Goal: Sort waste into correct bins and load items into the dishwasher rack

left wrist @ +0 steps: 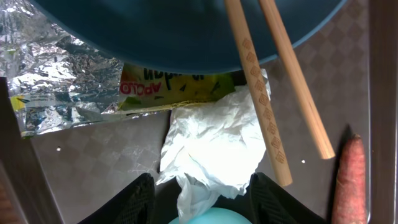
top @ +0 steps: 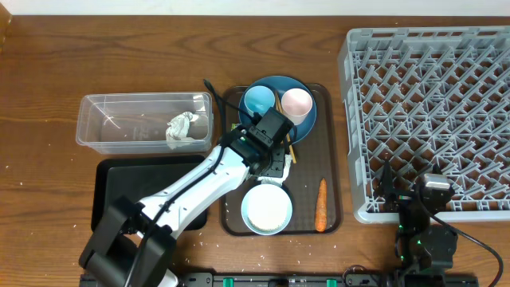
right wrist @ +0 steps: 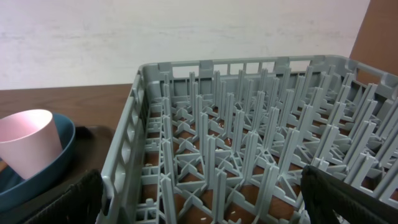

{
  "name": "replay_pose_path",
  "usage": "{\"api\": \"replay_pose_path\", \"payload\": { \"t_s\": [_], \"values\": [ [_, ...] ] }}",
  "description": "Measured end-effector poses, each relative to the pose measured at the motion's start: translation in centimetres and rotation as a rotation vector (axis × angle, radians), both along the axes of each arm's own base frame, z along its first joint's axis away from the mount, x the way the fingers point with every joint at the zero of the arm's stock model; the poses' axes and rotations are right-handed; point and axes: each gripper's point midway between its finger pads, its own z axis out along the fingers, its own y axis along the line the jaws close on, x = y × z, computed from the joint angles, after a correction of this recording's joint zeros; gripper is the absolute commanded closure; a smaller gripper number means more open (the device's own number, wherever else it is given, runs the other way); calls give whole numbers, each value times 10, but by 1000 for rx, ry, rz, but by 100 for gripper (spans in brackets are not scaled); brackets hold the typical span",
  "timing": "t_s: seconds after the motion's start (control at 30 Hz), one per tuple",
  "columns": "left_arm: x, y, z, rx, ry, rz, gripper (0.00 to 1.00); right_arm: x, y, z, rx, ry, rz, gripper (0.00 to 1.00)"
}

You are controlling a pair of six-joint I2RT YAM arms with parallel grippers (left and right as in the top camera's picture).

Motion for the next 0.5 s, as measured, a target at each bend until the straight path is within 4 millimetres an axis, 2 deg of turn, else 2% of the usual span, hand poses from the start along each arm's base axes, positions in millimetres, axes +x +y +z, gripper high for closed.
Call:
{"api": "replay_pose_path", "payload": {
  "t_s": [0.3,0.5],
  "values": [
    [-4,2,-27,40,66,24,48,0,0,0,0,0,0,1],
    [-5,-1,-27,23,75,18,48,0,0,0,0,0,0,1]
  ]
}}
